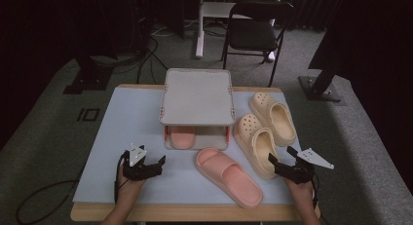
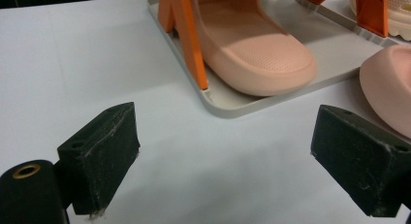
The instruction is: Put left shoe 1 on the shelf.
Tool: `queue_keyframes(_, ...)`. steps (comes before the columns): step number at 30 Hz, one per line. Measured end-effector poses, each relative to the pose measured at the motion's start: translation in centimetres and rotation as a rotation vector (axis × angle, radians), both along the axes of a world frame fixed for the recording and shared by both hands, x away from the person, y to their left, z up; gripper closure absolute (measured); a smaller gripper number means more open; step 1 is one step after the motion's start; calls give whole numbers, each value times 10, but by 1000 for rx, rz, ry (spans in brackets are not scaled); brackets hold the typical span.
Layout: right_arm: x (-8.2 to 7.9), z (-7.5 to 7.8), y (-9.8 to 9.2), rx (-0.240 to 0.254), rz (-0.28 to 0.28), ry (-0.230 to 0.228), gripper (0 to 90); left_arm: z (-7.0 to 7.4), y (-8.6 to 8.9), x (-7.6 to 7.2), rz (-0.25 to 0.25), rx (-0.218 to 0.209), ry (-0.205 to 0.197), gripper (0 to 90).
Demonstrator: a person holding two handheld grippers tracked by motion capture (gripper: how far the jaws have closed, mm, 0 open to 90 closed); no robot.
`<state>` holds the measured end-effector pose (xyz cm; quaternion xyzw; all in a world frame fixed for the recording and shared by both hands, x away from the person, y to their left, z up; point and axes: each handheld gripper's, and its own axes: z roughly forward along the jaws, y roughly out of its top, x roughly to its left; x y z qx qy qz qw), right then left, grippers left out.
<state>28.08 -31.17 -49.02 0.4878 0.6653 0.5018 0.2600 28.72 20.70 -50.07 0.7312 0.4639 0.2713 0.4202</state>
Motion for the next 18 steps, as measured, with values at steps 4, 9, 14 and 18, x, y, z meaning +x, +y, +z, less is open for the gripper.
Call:
queue_keyframes(4, 1, 2, 2, -6, 3, -3, 124, -2, 10, -4, -6, -4, 5, 98)
queue_keyframes(9, 5, 3, 3, -14, 8, -2, 124, -5, 24, -10, 13, -9, 6, 98)
queue_keyframes(14, 10, 3, 3, -16, 12, 0, 124, -4, 43, -15, 54, 3, -3, 98)
queue_keyframes(18, 14, 4, 1, -17, 11, 8, 126, -6, 55, -20, 77, -9, 4, 98)
